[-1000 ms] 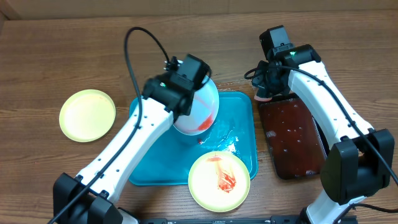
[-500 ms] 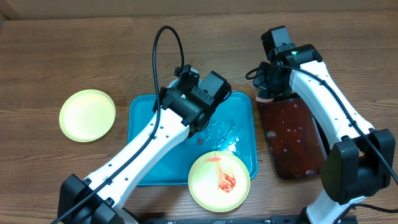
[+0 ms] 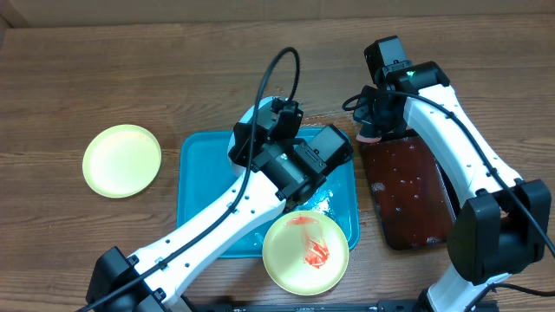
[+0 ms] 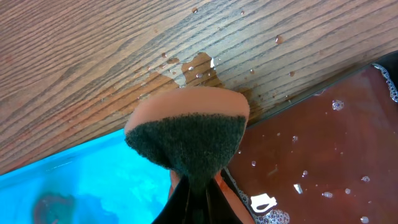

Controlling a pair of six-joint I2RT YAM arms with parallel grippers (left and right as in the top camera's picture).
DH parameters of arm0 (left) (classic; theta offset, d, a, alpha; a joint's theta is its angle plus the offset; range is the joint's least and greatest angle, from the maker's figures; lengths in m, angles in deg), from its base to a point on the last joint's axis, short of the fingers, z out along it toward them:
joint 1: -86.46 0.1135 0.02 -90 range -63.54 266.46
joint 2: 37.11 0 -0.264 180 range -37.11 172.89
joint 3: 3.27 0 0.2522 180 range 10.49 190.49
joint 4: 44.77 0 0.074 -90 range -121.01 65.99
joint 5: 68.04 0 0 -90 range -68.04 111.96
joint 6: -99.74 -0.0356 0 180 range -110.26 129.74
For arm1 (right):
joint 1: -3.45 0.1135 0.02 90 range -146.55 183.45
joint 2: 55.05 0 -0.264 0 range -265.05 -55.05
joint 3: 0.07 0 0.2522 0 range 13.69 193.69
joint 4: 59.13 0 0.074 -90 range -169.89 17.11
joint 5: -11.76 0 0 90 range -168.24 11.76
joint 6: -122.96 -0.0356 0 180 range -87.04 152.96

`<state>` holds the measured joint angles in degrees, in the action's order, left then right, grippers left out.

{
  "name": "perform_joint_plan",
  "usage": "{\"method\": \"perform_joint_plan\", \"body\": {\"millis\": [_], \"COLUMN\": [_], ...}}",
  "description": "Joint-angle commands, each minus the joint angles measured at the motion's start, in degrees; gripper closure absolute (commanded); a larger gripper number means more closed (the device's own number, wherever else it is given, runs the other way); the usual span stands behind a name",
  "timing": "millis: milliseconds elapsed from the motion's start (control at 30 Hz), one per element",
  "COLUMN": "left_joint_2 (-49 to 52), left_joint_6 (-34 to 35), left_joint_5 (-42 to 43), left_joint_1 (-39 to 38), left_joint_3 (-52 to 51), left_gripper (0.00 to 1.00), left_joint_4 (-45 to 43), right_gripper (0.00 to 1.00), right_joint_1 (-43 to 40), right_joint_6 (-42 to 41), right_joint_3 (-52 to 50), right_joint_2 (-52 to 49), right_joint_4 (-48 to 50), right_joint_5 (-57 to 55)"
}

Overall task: Clean dirty plates on tray and stack at the side
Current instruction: 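Lift the white plate with the left gripper and carry it leftward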

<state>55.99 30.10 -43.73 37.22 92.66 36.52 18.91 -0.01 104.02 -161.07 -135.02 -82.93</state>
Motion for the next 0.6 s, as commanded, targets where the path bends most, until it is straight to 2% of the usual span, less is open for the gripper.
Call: {"method": "perform_joint_plan", "body": {"millis": [0, 567], "left_joint_2": [-1.92, -1.84], "left_joint_6": [-1.11, -1.11], "left_joint_5": [-8.35, -9.53], "left_joint_1": [-1.46, -1.84], "left_joint_3": [1.07, 1.07], "left_gripper": [0.96, 0.96], "left_joint_4": [-0.33, -0.28], "right_gripper": [0.96, 0.96], "right_joint_1": [-0.22, -0.22], "right_joint_6": [0.46, 0.44], "right_joint_3": [1.62, 1.62], "right_joint_2": [1.29, 1.29], "right_joint_4": [0.33, 0.52], "right_joint_5": [0.11, 0.11]}}
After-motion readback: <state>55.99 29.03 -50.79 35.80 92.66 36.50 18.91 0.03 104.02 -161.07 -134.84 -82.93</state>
